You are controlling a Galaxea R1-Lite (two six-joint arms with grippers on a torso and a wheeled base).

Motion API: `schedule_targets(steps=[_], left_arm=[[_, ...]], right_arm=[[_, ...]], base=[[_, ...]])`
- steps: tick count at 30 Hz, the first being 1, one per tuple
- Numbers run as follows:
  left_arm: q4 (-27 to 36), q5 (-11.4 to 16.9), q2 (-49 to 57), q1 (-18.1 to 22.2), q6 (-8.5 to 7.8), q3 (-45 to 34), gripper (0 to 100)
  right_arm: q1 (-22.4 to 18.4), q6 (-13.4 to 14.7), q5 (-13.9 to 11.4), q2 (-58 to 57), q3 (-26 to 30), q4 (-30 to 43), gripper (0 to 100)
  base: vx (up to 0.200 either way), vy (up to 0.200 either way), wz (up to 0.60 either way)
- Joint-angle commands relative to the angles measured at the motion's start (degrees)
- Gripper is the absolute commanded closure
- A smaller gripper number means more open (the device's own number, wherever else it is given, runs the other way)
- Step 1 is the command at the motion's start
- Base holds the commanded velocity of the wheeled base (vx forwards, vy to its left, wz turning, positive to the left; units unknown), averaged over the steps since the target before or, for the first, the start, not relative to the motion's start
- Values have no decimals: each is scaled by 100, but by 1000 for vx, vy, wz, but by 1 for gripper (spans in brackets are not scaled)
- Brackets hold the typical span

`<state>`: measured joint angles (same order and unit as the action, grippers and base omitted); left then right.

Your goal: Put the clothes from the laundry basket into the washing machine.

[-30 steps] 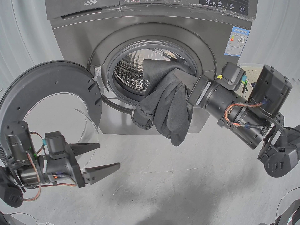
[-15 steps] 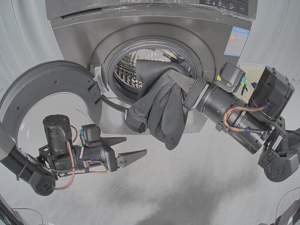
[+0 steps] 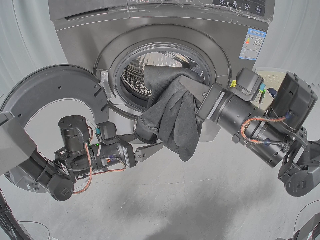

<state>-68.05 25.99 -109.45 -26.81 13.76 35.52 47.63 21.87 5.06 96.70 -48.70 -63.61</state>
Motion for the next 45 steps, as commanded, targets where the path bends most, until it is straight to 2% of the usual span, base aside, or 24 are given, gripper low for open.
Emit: schedule_targets(steps=[1,5,10,16,17,20,28,32,38,45], left_arm=[[-7,-85,-33,-9,4,148,0],[-42,-156,-42,18,21,262,0],[-183,-226,-24,26,215,350,0],[-350,-296,-138,-18,285,403,0],[-402,-314,-182,-18,285,412,100],[-587,-411,-270,-18,294,412,100],[-763,-411,-253,-44,311,332,100],[-1097,-446,-24,-246,408,-28,100],[-1299,-455,688,-677,417,-722,100],[-1299,-455,1321,-923,408,-1329,100]], right_arm=[[36,1,4,-19,10,-11,100],[36,1,4,-10,45,-11,100],[36,1,13,-10,54,-11,100],[36,1,13,-10,133,-11,100],[36,1,13,-2,142,-11,100],[36,1,13,-2,177,-11,100],[10,1,13,-19,247,-11,100],[-61,-16,13,-10,300,-2,100],[-113,-34,-31,7,388,-11,100],[-113,-51,-40,-2,564,-11,100]], base=[[0,0,0],[0,0,0],[0,0,0],[0,0,0],[0,0,0],[0,0,0],[0,0,0],[0,0,0],[0,0,0],[0,0,0]])
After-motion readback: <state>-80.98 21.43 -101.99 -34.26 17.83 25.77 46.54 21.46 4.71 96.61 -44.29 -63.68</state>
